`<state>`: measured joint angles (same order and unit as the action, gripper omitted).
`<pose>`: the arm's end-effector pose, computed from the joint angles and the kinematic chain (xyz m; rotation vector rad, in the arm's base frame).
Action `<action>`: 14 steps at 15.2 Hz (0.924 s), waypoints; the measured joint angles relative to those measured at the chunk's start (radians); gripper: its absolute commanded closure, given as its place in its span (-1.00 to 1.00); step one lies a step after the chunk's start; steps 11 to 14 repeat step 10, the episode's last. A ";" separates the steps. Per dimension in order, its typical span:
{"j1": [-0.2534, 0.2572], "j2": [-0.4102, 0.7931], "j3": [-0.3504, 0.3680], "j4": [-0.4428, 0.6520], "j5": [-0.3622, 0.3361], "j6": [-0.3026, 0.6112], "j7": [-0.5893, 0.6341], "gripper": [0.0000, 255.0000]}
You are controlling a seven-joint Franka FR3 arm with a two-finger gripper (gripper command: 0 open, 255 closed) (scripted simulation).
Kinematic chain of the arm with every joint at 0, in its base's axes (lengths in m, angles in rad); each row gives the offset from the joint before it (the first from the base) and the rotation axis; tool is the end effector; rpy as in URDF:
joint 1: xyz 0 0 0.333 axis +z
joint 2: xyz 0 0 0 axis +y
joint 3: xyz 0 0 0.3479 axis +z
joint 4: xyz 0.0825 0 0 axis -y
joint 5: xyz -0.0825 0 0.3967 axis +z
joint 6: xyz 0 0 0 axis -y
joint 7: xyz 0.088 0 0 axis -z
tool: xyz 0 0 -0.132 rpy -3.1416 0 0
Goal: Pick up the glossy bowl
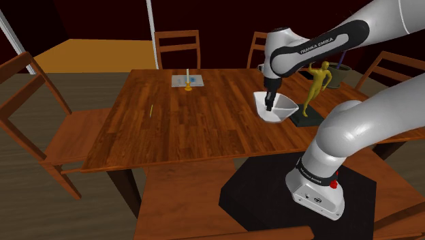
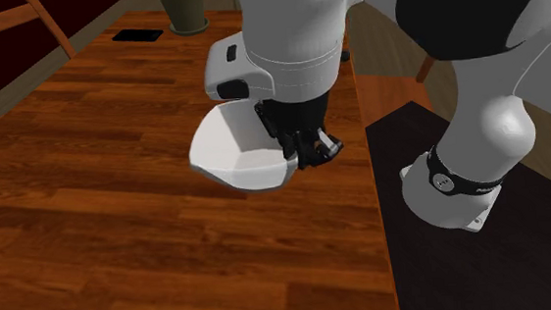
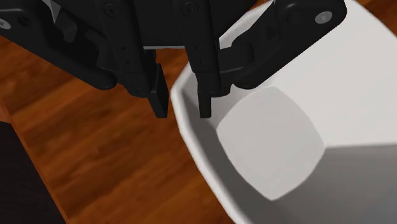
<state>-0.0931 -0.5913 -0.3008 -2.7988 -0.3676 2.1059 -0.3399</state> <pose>0.2917 -0.1346 0.3506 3.0208 0.3192 -0.2191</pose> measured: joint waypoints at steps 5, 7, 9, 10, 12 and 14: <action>0.005 -0.049 0.017 0.037 0.018 -0.087 -0.009 1.00; 0.006 -0.060 0.021 0.060 0.024 -0.119 -0.016 1.00; 0.008 -0.074 0.027 0.076 0.030 -0.150 -0.019 1.00; 0.009 -0.077 0.028 0.083 0.032 -0.161 -0.020 1.00; 0.009 -0.077 0.028 0.083 0.032 -0.161 -0.020 1.00; 0.009 -0.077 0.028 0.083 0.032 -0.161 -0.020 1.00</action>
